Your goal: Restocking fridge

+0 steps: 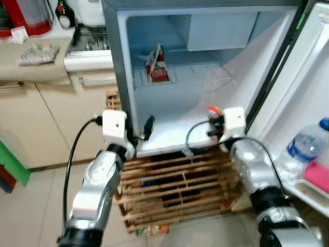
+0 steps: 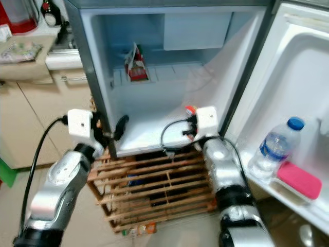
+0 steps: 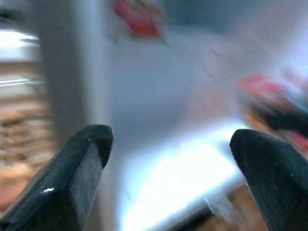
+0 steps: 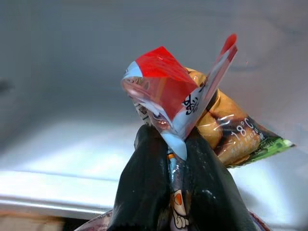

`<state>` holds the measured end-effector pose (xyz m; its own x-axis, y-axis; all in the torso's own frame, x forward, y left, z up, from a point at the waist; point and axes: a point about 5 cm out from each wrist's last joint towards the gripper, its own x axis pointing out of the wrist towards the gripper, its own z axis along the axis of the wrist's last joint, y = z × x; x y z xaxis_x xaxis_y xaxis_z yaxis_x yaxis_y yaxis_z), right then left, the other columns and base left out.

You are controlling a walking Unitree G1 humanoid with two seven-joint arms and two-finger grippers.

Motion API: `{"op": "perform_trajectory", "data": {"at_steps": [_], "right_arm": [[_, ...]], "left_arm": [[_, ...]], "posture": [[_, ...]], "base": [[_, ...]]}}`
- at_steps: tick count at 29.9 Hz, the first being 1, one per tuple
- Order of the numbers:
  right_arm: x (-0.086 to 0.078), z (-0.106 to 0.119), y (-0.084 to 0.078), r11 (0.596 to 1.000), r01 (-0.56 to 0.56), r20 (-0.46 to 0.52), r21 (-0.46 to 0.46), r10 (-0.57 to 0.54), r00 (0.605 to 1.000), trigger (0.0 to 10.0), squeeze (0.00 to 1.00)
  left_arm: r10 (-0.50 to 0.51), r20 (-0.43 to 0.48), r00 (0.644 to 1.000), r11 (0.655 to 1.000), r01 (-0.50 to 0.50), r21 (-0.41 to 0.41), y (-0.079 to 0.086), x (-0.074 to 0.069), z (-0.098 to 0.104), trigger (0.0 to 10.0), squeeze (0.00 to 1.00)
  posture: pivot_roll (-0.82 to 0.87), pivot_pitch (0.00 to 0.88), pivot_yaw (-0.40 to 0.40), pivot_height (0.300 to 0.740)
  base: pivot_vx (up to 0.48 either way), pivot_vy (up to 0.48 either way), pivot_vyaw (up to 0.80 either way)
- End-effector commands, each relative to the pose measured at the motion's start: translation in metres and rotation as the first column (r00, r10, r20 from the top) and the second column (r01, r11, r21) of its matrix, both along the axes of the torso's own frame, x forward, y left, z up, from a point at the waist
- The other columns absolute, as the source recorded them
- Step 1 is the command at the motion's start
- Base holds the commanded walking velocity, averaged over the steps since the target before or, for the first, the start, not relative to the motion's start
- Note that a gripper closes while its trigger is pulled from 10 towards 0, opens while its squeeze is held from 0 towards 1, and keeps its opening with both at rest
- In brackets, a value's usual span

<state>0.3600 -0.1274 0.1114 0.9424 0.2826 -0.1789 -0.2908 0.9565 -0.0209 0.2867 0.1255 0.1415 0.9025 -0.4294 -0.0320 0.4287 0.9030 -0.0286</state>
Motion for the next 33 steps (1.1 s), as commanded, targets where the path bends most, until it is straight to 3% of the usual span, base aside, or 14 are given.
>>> {"op": "perform_trajectory", "data": {"at_steps": [1,3,4,5,8,12,13,17,20,21,28,33], "right_arm": [[0.003,0.002,0.015,0.999,-0.041,0.019,-0.003,0.041,0.999,0.0,0.0],[0.004,0.001,0.017,0.999,-0.041,0.018,-0.004,0.041,0.999,0.0,0.0],[0.006,0.002,0.023,0.999,-0.038,0.038,-0.03,0.039,0.998,0.0,0.0],[0.006,0.002,0.023,0.999,-0.038,0.038,-0.03,0.039,0.998,0.0,0.0],[0.009,0.004,0.03,0.996,0.003,0.083,-0.09,0.005,0.997,0.0,0.0],[0.011,0.003,0.033,0.993,0.026,0.086,-0.118,-0.016,0.996,0.0,0.0],[0.011,0.003,0.033,0.993,0.026,0.086,-0.118,-0.016,0.996,0.0,0.0],[0.015,0.013,0.044,0.98,0.046,0.165,-0.195,-0.013,0.986,0.0,0.0],[0.019,0.023,0.052,0.972,0.063,0.209,-0.225,-0.014,0.978,0.0,0.0],[0.023,0.032,0.063,0.967,0.075,0.24,-0.243,-0.015,0.971,0.0,0.0],[0.025,0.046,0.089,0.97,0.062,0.247,-0.235,-0.002,0.969,0.0,0.0],[0.027,0.048,0.098,0.962,0.074,0.215,-0.261,-0.017,0.976,0.0,0.0]], "left_arm": [[-0.132,-0.049,0.99,0.991,0.133,0.017,-0.01,-0.011,-0.003,10.0,0.0],[-0.176,-0.065,0.982,0.984,0.178,0.029,-0.013,-0.016,-0.005,10.0,0.0],[-0.259,-0.1,0.961,0.964,0.264,0.039,-0.018,-0.029,-0.007,10.0,0.0],[-0.259,-0.1,0.961,0.964,0.264,0.039,-0.018,-0.029,-0.007,10.0,0.0],[-0.354,-0.147,0.924,0.932,0.361,0.02,-0.025,-0.049,-0.007,10.0,0.0],[-0.387,-0.17,0.906,0.919,0.395,0.012,-0.027,-0.058,-0.007,10.0,0.0],[-0.387,-0.17,0.906,0.919,0.395,0.012,-0.027,-0.058,-0.007,10.0,0.0],[-0.408,-0.227,0.884,0.909,0.417,-0.009,-0.024,-0.086,-0.005,10.0,0.0],[-0.403,-0.26,0.877,0.911,0.413,-0.021,-0.02,-0.095,-0.006,10.0,0.0],[-0.394,-0.292,0.872,0.915,0.403,-0.032,-0.018,-0.105,-0.007,10.0,0.0],[-0.378,-0.347,0.858,0.92,0.392,-0.033,-0.018,-0.131,-0.008,10.0,0.0],[-0.372,-0.386,0.845,0.924,0.375,-0.069,-0.023,-0.149,-0.008,10.0,0.0]], "posture": [[-0.02,0.0,-0.04,0.74],[0.0,0.0,-0.044,0.74],[0.02,0.0,-0.044,0.74],[0.02,0.0,-0.044,0.74],[0.05,0.0,-0.035,0.74],[0.07,0.0,-0.026,0.74],[0.07,0.0,-0.026,0.74],[0.11,0.06,0.004,0.74],[0.12,0.08,0.012,0.74],[0.14,0.104,0.021,0.74],[0.17,0.157,0.028,0.74],[0.18,0.185,0.027,0.74]], "base": [[0.0,0.0,0.0],[0.0,0.0,0.0],[0.0,0.0,0.0],[0.0,0.0,0.0],[0.0,0.0,0.0],[0.0,0.0,0.0],[0.0,0.0,0.0],[0.0,0.0,0.0],[0.0,0.0,0.0],[0.0,0.0,0.0],[0.0,0.0,0.0],[0.0,0.0,0.0]]}}
